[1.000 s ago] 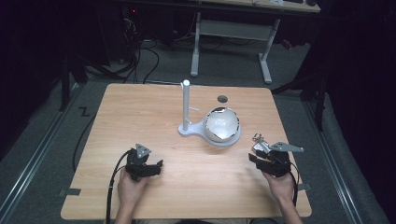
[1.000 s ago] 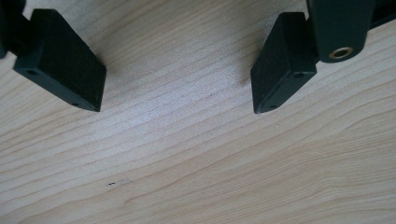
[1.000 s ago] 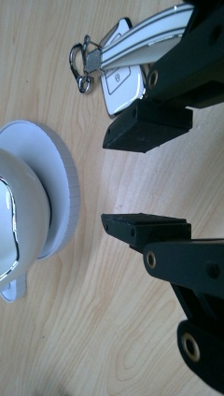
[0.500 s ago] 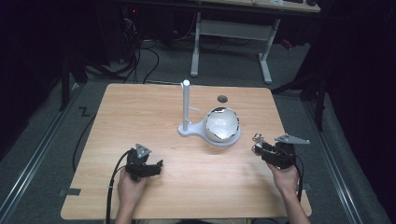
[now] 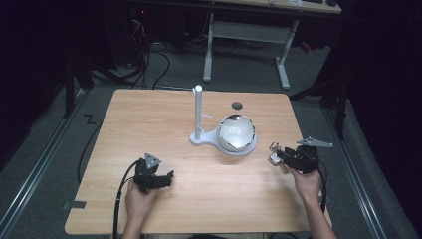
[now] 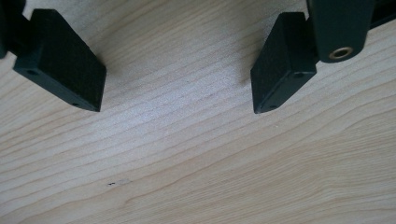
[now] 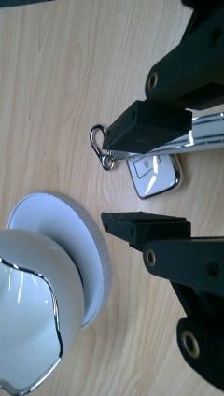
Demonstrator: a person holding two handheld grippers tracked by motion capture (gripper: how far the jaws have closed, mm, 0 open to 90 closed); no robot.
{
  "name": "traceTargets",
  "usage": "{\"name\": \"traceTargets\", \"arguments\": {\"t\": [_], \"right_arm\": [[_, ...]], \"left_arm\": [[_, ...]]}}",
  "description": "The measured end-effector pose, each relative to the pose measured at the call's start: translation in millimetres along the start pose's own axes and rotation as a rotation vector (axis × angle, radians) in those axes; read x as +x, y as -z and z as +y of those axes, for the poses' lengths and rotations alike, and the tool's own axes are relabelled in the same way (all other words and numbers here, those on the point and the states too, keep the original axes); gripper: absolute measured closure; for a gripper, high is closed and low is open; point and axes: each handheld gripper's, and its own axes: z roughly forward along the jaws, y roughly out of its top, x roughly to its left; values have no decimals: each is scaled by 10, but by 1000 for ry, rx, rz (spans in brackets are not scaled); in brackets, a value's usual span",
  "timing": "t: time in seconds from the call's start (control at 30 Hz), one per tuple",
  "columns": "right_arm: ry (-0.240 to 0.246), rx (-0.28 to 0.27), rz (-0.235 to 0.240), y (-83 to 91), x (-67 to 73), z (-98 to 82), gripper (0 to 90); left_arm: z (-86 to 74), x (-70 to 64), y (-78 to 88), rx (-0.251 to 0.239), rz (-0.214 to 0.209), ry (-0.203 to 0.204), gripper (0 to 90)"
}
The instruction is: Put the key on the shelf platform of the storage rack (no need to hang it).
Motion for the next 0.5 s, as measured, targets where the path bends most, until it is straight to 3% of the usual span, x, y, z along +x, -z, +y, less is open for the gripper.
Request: {"name": "traceTargets", "arguments": {"t": [0.27,0.5], "right_arm": [[-32,25,-19,-89,-94,-7,588],[-39,83,-38,-221,-169,-39,596]], "left_arm": [[0,0,0,0,0,-1,186],[0,0,0,0,0,-1,186]]}}
